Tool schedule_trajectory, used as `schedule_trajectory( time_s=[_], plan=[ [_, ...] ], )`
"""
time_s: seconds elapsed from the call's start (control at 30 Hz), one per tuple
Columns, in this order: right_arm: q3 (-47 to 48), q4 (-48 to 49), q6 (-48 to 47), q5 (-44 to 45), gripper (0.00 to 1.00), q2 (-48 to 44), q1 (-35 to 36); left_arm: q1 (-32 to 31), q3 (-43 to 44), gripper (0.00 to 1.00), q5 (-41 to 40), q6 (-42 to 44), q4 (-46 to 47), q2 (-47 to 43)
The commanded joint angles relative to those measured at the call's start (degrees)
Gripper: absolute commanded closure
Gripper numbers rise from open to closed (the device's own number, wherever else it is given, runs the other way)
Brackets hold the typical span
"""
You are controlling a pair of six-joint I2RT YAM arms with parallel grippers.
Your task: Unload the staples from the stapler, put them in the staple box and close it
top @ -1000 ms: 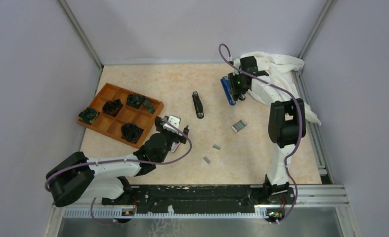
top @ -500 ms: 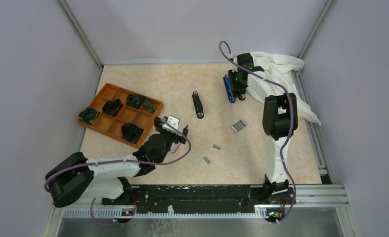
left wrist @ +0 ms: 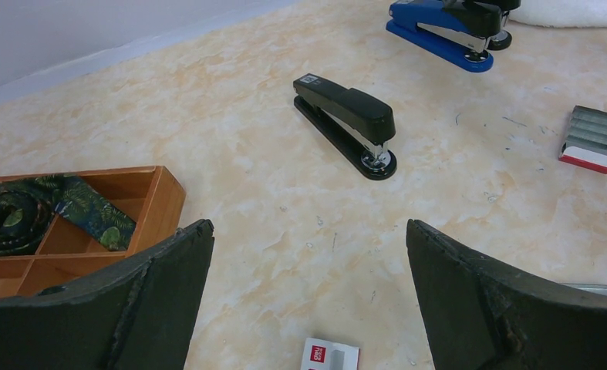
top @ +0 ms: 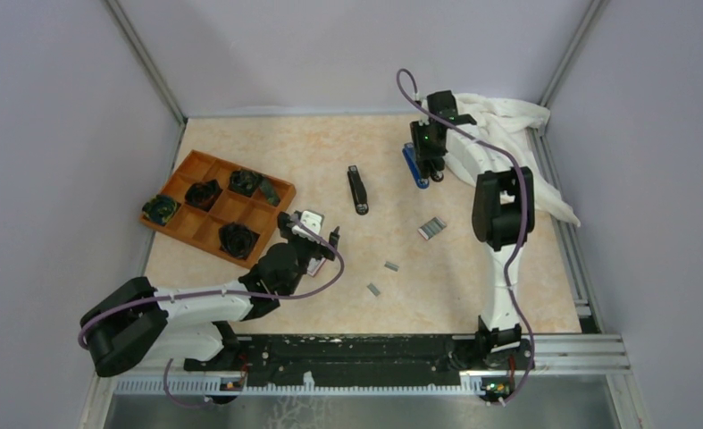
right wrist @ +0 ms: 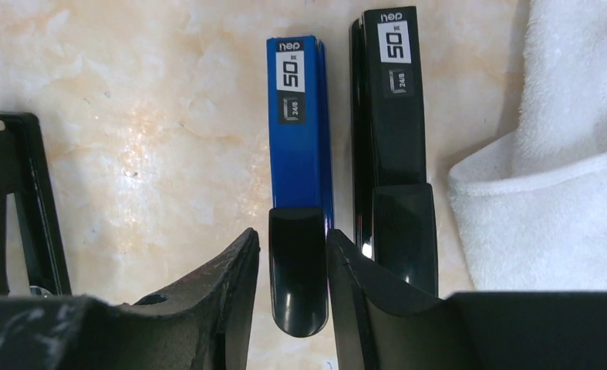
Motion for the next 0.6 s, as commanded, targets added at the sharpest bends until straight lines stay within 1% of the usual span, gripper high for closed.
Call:
schedule_trajectory(
  time_s=[0.0, 0.2, 0.33, 0.57],
  plan=[
    [4.5, 1.9, 1.0, -0.7, 0.6, -0.6, 0.5, 0.1, -0.6, 0.01, 0.3, -0.1, 2.4, -1.1],
    [4.4, 1.4, 1.0, -2.9, 0.59, -2.8, 0.5, 0.1, -0.8, 0.01, 0.3, 0.0, 2.6, -1.3],
    [0.2, 4.0, 0.1, -7.5, 0.59, -7.5, 0.4, 0.1, -0.8, 0.01, 0.3, 0.0, 2.7, -1.3],
    [-10.3, 10.1, -4.1, -28.2, 0.59, -17.1, 0.5, 0.1, -1.1, 0.01, 0.3, -0.1, 2.9, -1.5]
  ],
)
